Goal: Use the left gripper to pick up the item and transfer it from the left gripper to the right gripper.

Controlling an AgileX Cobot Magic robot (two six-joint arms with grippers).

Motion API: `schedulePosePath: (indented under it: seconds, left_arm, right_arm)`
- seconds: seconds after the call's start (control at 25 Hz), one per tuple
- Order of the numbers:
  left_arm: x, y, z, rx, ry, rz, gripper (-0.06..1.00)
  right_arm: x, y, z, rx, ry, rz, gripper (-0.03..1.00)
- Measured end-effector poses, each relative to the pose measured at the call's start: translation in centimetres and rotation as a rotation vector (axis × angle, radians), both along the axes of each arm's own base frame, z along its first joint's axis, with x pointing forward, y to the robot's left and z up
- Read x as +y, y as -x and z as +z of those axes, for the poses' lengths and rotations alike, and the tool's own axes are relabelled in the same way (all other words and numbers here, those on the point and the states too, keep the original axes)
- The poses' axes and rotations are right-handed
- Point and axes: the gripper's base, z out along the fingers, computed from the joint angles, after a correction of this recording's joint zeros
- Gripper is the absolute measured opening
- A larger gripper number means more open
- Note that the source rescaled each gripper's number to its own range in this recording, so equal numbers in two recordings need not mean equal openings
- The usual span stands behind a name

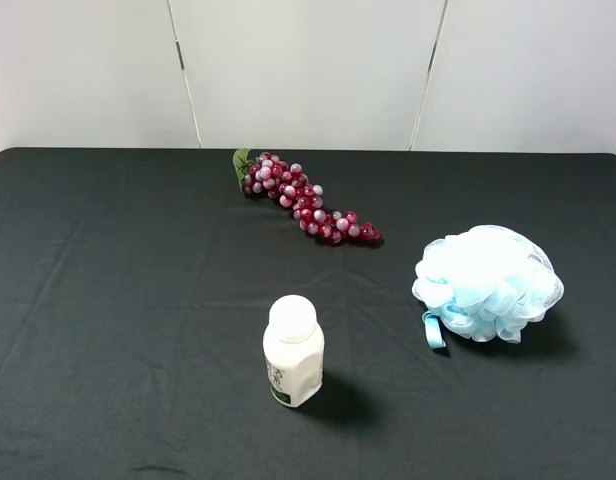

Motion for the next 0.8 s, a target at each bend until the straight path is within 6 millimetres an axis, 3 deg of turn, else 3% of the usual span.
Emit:
schedulePosePath:
  seconds: [0.8]
  left_arm:
    - [0.00, 0.00, 0.00, 0.000, 0.000, 0.000, 0.99]
  right_arm:
    - [0.00, 0.00, 0.00, 0.000, 0.000, 0.000, 1.00]
